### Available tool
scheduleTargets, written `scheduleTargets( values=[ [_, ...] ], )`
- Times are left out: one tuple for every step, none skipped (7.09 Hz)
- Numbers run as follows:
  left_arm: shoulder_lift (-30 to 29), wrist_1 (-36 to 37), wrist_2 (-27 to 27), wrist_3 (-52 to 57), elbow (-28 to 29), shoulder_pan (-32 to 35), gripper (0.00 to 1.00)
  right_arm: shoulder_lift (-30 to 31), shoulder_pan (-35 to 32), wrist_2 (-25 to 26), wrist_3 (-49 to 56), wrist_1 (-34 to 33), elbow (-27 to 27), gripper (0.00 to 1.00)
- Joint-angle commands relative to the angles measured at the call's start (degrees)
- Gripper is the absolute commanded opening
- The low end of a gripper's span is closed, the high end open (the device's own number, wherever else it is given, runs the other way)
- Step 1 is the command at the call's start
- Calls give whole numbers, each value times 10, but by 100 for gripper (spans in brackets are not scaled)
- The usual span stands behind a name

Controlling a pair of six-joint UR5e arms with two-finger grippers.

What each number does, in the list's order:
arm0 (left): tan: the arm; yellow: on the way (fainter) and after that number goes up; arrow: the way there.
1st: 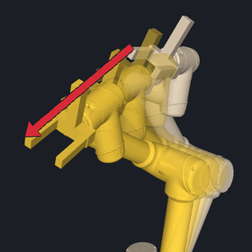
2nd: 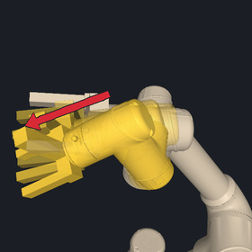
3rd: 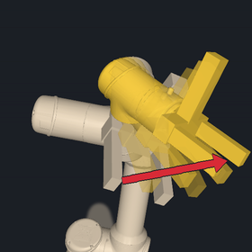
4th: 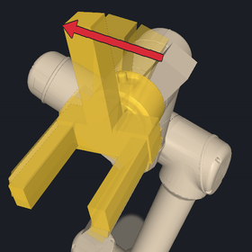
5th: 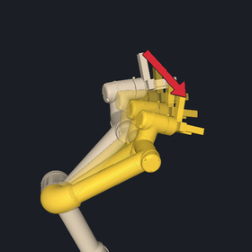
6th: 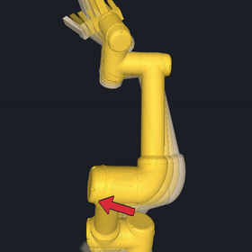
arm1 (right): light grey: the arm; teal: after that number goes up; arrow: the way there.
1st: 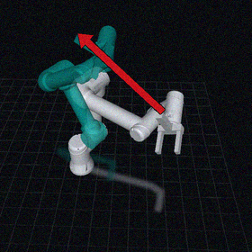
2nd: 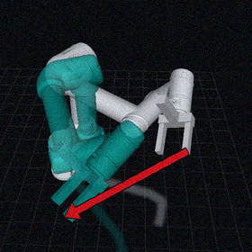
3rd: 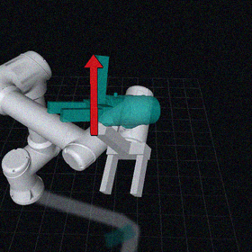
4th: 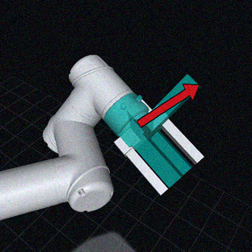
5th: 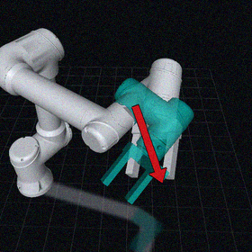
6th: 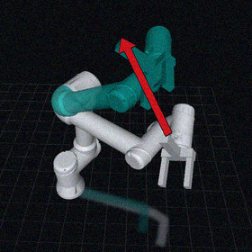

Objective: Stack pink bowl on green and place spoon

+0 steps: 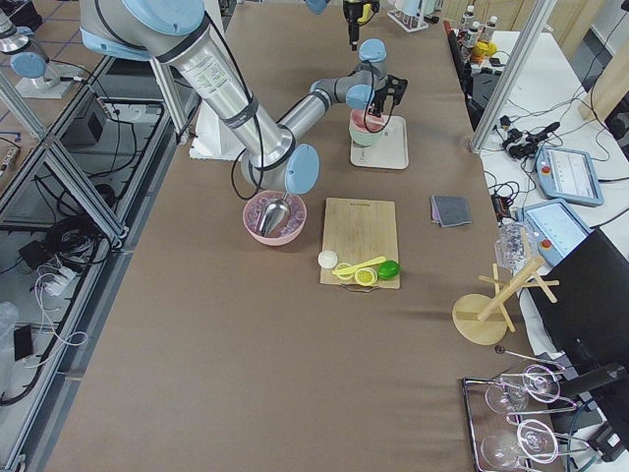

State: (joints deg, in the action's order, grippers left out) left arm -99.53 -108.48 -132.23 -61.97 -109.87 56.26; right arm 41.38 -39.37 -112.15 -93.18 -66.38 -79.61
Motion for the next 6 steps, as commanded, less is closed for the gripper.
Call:
scheduleTargets(
  values=[
    [60,-4,-4,2,-6,44,98,114,-50,-54,58,-8,-103,100],
    [77,0,-3,41,0,52,98,160,-108,-122,130,-32,-124,100],
    [108,1,-2,119,3,73,98,210,-161,-156,224,-44,-133,100],
    [145,-1,3,247,22,101,98,267,-196,-169,361,-45,-127,100],
    [158,-1,2,383,60,147,98,318,-244,-173,490,-47,-122,100],
    [159,-1,-1,456,96,184,98,348,-298,-198,592,-55,-98,100]
  ],
)
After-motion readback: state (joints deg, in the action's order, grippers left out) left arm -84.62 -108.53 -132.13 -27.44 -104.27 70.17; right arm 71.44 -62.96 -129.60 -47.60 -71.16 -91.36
